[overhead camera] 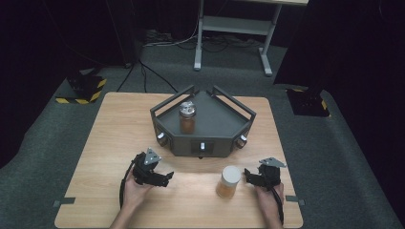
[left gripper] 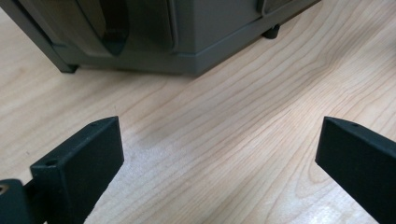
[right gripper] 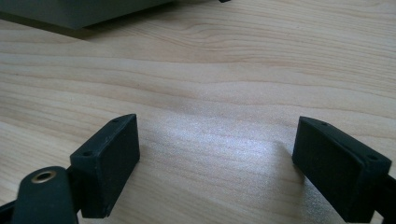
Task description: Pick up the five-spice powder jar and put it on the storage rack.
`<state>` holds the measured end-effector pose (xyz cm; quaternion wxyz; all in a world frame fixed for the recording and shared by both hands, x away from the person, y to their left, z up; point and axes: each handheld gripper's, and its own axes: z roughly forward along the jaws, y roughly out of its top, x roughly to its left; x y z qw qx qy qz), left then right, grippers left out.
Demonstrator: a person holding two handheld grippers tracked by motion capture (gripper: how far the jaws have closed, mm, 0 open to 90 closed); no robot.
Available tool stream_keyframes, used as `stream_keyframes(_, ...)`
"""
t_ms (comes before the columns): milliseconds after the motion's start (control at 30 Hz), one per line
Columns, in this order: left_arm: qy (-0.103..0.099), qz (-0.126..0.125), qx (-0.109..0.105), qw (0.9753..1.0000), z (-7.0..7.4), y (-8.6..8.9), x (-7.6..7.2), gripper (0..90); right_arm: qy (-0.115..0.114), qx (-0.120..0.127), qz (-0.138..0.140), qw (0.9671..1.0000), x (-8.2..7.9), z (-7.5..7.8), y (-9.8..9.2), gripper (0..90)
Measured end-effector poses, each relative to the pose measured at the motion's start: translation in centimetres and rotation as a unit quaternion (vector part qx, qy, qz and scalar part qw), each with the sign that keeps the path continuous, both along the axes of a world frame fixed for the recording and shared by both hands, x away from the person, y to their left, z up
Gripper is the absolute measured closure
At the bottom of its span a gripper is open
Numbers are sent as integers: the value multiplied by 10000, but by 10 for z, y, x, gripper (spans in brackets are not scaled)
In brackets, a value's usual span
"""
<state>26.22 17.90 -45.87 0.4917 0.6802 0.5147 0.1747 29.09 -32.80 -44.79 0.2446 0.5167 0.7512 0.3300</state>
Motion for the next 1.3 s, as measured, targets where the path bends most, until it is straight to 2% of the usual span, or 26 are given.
stream_keyframes(100, 61, 66, -30, 10000, -7, -1, 2, 11, 0, 0, -1, 10000, 0, 0, 0, 149)
stream_keyframes(300, 130, 116, 40, 9998, -14, -4, 5, 11, 1, 0, -1, 10000, 0, 0, 0, 149)
stream_keyframes(467, 91, 200, 87, 9997, -20, -7, 5, 13, 2, 0, -2, 10000, 0, 0, 0, 149)
stream_keyframes(667, 95, 341, -16, 9994, -26, -8, 7, 15, 7, -4, -33, 10000, 0, 0, 1, 144)
stream_keyframes(1200, 174, 482, -174, 9985, -34, -8, 11, 16, 8, -5, -34, 10000, 0, 0, 1, 144)
stream_keyframes(1233, 194, 445, -105, 9988, -33, -7, 12, 15, 9, -4, -34, 10000, 0, 0, 1, 144)
stream_keyframes(1300, 179, 475, -96, 9987, -34, -10, 11, 13, 8, -5, -34, 10000, 0, 0, 1, 144)
